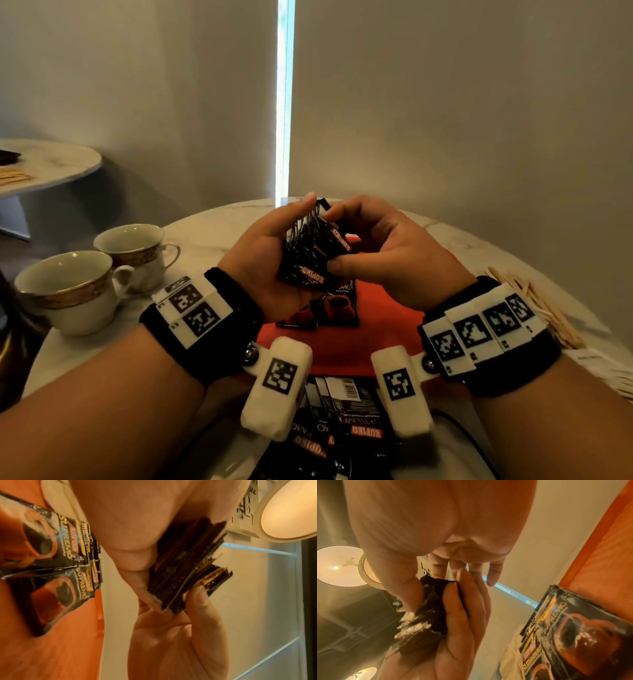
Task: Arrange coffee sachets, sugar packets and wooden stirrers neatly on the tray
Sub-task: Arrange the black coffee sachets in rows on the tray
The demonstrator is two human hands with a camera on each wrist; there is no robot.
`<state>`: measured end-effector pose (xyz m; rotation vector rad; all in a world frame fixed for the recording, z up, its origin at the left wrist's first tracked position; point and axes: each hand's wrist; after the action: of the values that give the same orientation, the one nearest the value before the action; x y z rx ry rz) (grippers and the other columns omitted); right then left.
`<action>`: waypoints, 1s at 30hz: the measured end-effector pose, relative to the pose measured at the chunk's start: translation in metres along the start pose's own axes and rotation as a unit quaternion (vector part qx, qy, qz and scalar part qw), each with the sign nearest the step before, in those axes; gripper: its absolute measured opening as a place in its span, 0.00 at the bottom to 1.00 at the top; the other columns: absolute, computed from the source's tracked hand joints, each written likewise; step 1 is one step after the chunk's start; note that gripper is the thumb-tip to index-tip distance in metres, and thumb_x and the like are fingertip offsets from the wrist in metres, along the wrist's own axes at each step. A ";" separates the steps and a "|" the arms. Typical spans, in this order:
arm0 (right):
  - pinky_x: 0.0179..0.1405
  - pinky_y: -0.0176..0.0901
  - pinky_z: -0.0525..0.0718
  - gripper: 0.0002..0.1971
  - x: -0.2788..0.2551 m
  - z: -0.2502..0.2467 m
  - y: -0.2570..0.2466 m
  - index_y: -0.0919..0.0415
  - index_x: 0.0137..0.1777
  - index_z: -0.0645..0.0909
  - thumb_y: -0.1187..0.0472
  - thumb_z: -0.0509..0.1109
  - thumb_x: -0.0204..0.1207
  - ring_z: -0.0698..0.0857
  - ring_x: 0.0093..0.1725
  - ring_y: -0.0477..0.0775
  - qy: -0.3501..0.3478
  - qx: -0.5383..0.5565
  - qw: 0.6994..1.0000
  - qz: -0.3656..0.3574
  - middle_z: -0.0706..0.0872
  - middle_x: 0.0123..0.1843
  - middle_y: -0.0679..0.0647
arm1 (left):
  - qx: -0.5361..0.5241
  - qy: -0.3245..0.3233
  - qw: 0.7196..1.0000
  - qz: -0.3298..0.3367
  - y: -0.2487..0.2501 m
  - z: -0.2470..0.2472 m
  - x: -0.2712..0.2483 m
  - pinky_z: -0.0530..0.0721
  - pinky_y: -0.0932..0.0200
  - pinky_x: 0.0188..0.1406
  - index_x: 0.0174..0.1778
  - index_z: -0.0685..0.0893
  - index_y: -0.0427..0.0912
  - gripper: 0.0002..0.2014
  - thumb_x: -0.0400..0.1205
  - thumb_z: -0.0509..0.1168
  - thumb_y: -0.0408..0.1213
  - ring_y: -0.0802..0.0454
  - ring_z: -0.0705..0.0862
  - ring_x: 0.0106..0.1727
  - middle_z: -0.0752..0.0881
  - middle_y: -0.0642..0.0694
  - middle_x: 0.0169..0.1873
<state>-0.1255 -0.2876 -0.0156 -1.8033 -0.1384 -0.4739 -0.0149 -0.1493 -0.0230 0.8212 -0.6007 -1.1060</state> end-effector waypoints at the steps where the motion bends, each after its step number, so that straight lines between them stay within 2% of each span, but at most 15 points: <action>1: 0.56 0.50 0.88 0.24 -0.001 0.001 -0.001 0.54 0.60 0.82 0.70 0.80 0.65 0.89 0.62 0.57 -0.001 0.003 1.000 -0.003 0.87 0.66 0.55 | 0.006 0.000 1.000 0.002 0.001 -0.001 -0.001 0.81 0.48 0.56 0.71 0.81 0.35 0.25 0.84 0.60 0.50 0.39 0.83 0.57 0.83 0.34 0.60; 3: 0.58 0.43 0.87 0.22 -0.002 0.003 -0.001 0.51 0.60 0.84 0.62 0.82 0.65 0.87 0.66 0.46 0.011 0.014 1.000 -0.010 0.83 0.73 0.52 | 0.024 0.014 1.000 0.009 0.003 -0.001 -0.002 0.84 0.46 0.52 0.77 0.76 0.38 0.27 0.85 0.61 0.47 0.38 0.81 0.59 0.81 0.34 0.62; 5: 0.57 0.31 0.83 0.16 0.000 0.007 -0.002 0.51 0.59 0.85 0.59 0.76 0.71 0.82 0.68 0.32 0.036 0.025 0.999 -0.023 0.76 0.79 0.49 | 0.032 0.020 0.999 0.010 0.006 -0.001 -0.002 0.88 0.48 0.43 0.73 0.79 0.38 0.24 0.85 0.62 0.48 0.41 0.86 0.51 0.84 0.35 0.57; 6: 0.58 0.29 0.82 0.15 0.001 0.010 -0.002 0.52 0.61 0.84 0.60 0.71 0.74 0.81 0.68 0.30 0.041 0.031 0.998 -0.030 0.76 0.78 0.49 | 0.036 0.018 0.999 0.012 0.007 -0.001 -0.002 0.89 0.47 0.42 0.70 0.80 0.40 0.22 0.85 0.61 0.49 0.41 0.87 0.48 0.85 0.36 0.54; 8: 0.59 0.32 0.83 0.17 0.003 0.014 -0.002 0.54 0.67 0.81 0.66 0.66 0.81 0.83 0.68 0.37 0.033 0.049 0.998 -0.037 0.85 0.69 0.46 | 0.052 0.010 0.999 0.010 0.008 -0.002 -0.004 0.89 0.37 0.52 0.71 0.80 0.40 0.23 0.86 0.60 0.51 0.38 0.86 0.54 0.84 0.35 0.56; 9: 0.59 0.34 0.83 0.17 0.003 0.015 -0.002 0.54 0.69 0.79 0.69 0.65 0.83 0.85 0.66 0.40 0.025 0.048 0.998 -0.038 0.88 0.64 0.44 | 0.061 0.006 0.998 0.004 0.008 -0.002 -0.004 0.85 0.31 0.57 0.73 0.79 0.40 0.25 0.87 0.59 0.53 0.36 0.84 0.58 0.82 0.34 0.58; 10: 0.59 0.36 0.84 0.18 0.004 0.015 0.000 0.54 0.69 0.78 0.70 0.65 0.82 0.86 0.65 0.42 0.021 0.040 0.998 -0.038 0.89 0.61 0.43 | 0.065 0.004 0.998 0.001 0.009 -0.003 -0.004 0.84 0.30 0.57 0.73 0.79 0.40 0.26 0.87 0.58 0.54 0.35 0.82 0.60 0.81 0.34 0.59; 14: 0.62 0.44 0.85 0.17 0.002 0.011 -0.002 0.54 0.65 0.80 0.65 0.69 0.76 0.86 0.67 0.49 0.019 0.005 0.999 -0.027 0.88 0.65 0.49 | 0.055 0.001 0.998 0.005 0.013 -0.003 -0.006 0.90 0.43 0.40 0.63 0.83 0.42 0.18 0.85 0.60 0.50 0.43 0.88 0.47 0.86 0.37 0.50; 17: 0.61 0.38 0.84 0.16 -0.002 0.005 -0.011 0.52 0.61 0.84 0.63 0.67 0.74 0.83 0.70 0.43 0.016 -0.012 1.000 -0.012 0.86 0.69 0.48 | 0.033 0.010 0.999 0.019 0.014 -0.002 -0.007 0.88 0.50 0.34 0.55 0.84 0.43 0.12 0.84 0.59 0.45 0.46 0.88 0.40 0.88 0.39 0.44; 19: 0.60 0.37 0.84 0.20 -0.004 -0.001 -0.018 0.51 0.60 0.87 0.65 0.62 0.72 0.82 0.71 0.42 0.036 -0.001 0.999 -0.011 0.85 0.71 0.50 | 0.014 0.019 1.000 0.018 0.014 -0.001 -0.007 0.88 0.52 0.33 0.57 0.83 0.38 0.15 0.84 0.58 0.44 0.45 0.89 0.39 0.89 0.37 0.43; 21: 0.51 0.40 0.87 0.23 -0.005 -0.004 -0.020 0.54 0.63 0.86 0.73 0.60 0.74 0.88 0.61 0.45 0.053 -0.007 0.999 -0.006 0.88 0.66 0.52 | 0.012 0.021 1.000 0.012 0.013 0.000 -0.007 0.88 0.53 0.33 0.58 0.82 0.35 0.17 0.82 0.59 0.44 0.45 0.89 0.38 0.90 0.36 0.42; 23: 0.48 0.40 0.88 0.26 -0.005 -0.002 -0.018 0.55 0.64 0.85 0.79 0.60 0.74 0.90 0.55 0.47 0.043 -0.014 0.999 -0.005 0.90 0.60 0.50 | 0.019 0.020 1.000 0.005 0.013 -0.001 -0.008 0.87 0.53 0.32 0.59 0.82 0.35 0.18 0.79 0.60 0.44 0.46 0.88 0.38 0.89 0.36 0.42; 27: 0.54 0.42 0.87 0.27 -0.008 -0.002 -0.013 0.51 0.70 0.82 0.68 0.70 0.69 0.88 0.62 0.49 0.004 -0.086 0.996 -0.031 0.84 0.70 0.47 | 0.033 0.012 0.999 0.004 0.014 -0.003 -0.009 0.85 0.54 0.32 0.55 0.83 0.36 0.17 0.77 0.60 0.43 0.47 0.88 0.36 0.89 0.38 0.41; 29: 0.57 0.38 0.86 0.27 -0.007 -0.003 -0.013 0.51 0.72 0.81 0.63 0.76 0.72 0.85 0.66 0.44 -0.006 -0.148 0.988 -0.047 0.82 0.73 0.48 | 0.038 0.007 0.999 0.011 0.014 -0.005 -0.007 0.86 0.53 0.32 0.60 0.83 0.40 0.18 0.77 0.61 0.45 0.46 0.87 0.38 0.88 0.38 0.45; 30: 0.60 0.40 0.86 0.24 -0.006 -0.003 -0.012 0.52 0.71 0.82 0.62 0.76 0.74 0.84 0.69 0.45 -0.003 -0.151 0.987 -0.054 0.82 0.73 0.48 | 0.037 0.002 0.999 0.017 0.014 -0.005 -0.006 0.86 0.52 0.32 0.62 0.83 0.43 0.19 0.78 0.61 0.45 0.46 0.87 0.39 0.87 0.39 0.48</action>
<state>-0.1362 -0.2863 -0.0062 -2.1020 -0.1765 -0.5920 -0.0055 -0.1387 -0.0148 0.8734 -0.6538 -1.0564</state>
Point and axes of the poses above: each hand's wrist, its own x-axis towards the middle knuckle, its own z-axis out of the palm, y = z × x
